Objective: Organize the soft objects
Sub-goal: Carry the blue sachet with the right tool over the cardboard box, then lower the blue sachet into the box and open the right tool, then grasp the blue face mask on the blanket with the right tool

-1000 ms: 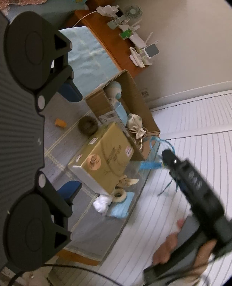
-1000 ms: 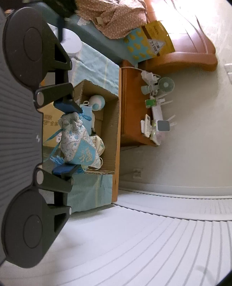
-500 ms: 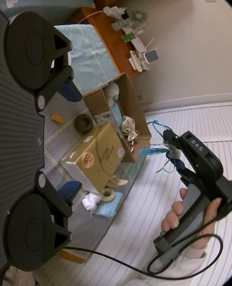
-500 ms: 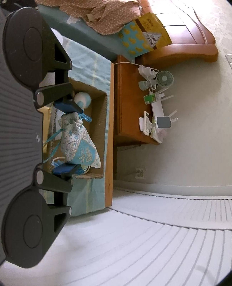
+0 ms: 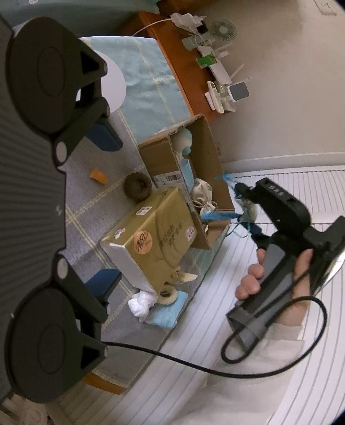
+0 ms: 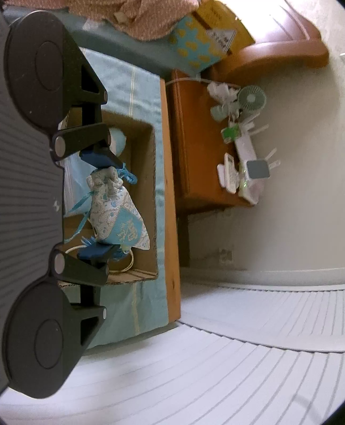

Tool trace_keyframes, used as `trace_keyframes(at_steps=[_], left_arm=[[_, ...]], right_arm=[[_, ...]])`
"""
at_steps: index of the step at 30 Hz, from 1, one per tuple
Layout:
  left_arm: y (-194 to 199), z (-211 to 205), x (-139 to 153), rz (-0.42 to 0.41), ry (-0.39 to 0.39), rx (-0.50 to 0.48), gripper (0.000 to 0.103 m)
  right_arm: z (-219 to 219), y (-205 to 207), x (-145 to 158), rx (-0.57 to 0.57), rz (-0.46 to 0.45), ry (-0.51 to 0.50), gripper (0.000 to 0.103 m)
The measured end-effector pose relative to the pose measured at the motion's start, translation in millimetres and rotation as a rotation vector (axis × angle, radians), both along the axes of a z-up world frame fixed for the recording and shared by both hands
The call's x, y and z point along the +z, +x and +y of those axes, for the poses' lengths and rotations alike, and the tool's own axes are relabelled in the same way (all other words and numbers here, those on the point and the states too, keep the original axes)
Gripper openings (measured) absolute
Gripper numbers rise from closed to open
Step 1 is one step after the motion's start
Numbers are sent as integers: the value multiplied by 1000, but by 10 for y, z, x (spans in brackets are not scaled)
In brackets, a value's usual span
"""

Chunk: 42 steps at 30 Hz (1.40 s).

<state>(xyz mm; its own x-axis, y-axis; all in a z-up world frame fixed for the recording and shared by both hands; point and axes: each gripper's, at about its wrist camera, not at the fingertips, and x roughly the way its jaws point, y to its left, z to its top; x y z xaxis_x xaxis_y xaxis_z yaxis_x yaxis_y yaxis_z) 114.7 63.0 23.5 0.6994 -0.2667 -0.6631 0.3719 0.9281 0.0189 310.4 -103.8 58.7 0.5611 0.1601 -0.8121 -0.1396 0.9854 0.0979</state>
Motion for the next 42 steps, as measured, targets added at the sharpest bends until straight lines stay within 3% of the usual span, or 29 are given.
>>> trace_keyframes(at_steps=[5, 7, 9, 12, 21, 32, 42], left_arm=[[11, 26, -21, -1, 0, 13, 95], [24, 37, -34, 4, -2, 16, 95], [35, 45, -48, 8, -3, 20, 95], [48, 51, -60, 13, -6, 21, 95], [36, 42, -55, 19, -17, 17, 95], [-38, 39, -64, 28, -59, 28, 98], [-116, 80, -154, 41, -94, 68, 98]], right_arm=[[17, 46, -147, -22, -4, -47, 64], [31, 40, -188, -8, -20, -62, 73], [37, 36, -211, -7, -32, -82, 91], [4, 11, -209, -6, -41, -63, 100], [-110, -181, -187, 6, -42, -55, 102], [-353, -715, -86, -9, -117, 10, 103], [-555, -1228, -193, -58, -159, 19, 103]])
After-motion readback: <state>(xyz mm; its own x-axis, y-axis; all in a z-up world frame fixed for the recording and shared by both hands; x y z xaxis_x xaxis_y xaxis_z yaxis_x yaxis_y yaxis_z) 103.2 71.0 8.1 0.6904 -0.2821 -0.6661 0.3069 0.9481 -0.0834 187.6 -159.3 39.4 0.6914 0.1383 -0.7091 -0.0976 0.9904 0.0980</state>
